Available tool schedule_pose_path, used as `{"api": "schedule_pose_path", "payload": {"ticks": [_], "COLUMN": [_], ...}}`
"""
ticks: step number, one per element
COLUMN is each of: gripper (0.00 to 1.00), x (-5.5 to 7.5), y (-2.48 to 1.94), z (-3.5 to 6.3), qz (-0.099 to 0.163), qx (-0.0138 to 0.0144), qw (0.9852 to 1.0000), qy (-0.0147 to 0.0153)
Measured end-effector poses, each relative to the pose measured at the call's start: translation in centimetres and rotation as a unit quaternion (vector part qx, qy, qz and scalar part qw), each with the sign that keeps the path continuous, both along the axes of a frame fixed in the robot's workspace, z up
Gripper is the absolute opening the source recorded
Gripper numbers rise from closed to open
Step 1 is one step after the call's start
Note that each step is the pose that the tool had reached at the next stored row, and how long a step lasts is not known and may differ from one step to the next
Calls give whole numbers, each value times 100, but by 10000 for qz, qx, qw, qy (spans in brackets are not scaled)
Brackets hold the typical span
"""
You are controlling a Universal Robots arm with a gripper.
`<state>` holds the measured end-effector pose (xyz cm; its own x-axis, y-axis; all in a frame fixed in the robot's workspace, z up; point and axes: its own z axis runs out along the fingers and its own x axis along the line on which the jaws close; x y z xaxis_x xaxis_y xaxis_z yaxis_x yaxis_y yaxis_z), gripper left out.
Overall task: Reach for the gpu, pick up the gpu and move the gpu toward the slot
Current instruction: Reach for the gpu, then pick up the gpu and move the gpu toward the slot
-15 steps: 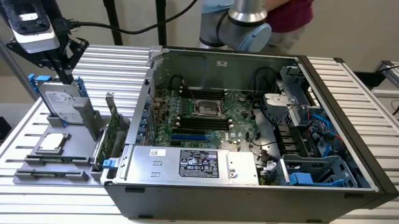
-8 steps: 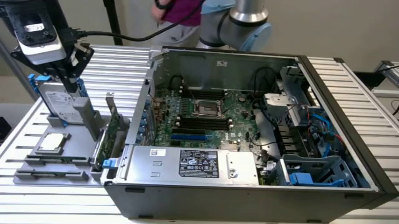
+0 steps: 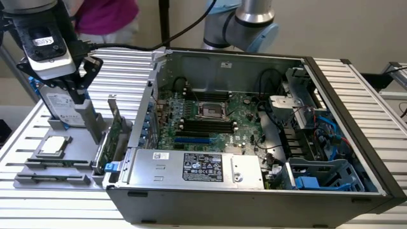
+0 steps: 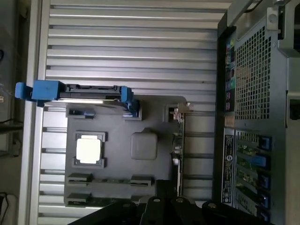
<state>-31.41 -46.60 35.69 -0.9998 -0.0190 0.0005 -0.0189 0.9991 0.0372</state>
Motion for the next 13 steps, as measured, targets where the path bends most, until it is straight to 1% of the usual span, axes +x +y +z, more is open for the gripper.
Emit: {"api": "schedule_pose_path", "payload": {"ticks": [4, 7, 9, 13], "gripper": [11, 11, 11, 11], "x": [128, 250, 287, 288], "y": [-62, -93, -96, -96], "z": [-38, -60, -62, -61], "qz": [1, 0, 0, -1], "qx": [-2, -3, -3, -3], "qw": [10000, 10000, 10000, 10000], "qy": [0, 0, 6, 8]}}
